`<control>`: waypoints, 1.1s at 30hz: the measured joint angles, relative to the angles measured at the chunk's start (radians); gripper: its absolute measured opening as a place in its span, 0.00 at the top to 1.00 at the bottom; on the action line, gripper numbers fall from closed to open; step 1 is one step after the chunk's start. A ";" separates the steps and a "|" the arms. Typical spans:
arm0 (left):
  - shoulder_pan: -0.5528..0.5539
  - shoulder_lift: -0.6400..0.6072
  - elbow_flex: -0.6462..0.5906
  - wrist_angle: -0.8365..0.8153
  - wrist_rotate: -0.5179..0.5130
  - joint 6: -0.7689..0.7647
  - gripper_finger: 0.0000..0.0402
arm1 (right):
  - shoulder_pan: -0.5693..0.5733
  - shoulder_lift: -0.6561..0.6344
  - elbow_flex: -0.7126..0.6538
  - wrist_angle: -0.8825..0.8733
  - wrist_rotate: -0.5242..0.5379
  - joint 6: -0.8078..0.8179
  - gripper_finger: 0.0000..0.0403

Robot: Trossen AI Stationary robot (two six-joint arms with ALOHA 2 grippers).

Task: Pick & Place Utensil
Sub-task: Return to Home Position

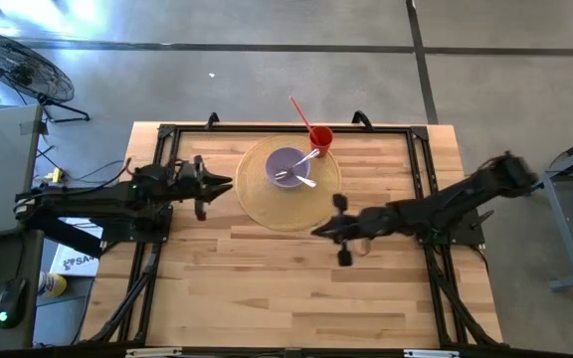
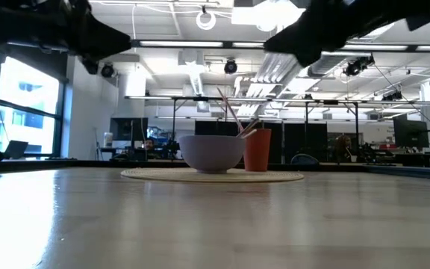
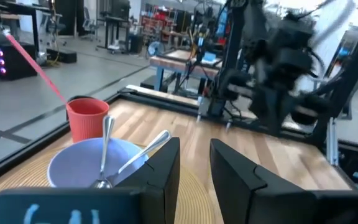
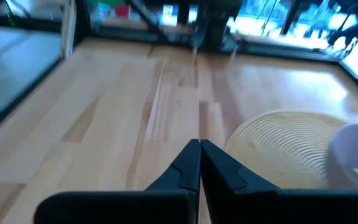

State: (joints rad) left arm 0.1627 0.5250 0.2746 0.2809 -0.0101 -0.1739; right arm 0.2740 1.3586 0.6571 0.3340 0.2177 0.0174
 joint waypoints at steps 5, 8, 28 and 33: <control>0.000 -0.155 -0.042 -0.072 -0.007 -0.015 0.79 | -0.020 -0.233 -0.124 0.000 0.000 0.000 0.99; -0.015 -0.236 -0.085 -0.044 -0.023 -0.026 0.79 | -0.019 -0.357 -0.185 0.003 0.025 0.009 1.00; -0.303 -0.417 -0.157 -0.142 -0.218 0.105 0.79 | -0.018 -0.714 -0.428 0.016 -0.090 0.081 1.00; -0.344 -0.417 -0.157 -0.143 -0.262 0.125 0.79 | -0.058 -0.769 -0.428 -0.022 -0.177 0.065 1.00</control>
State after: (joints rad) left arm -0.1810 0.1078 0.1177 0.1383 -0.2724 -0.0491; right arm 0.2162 0.5895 0.2290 0.3123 0.0409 0.0821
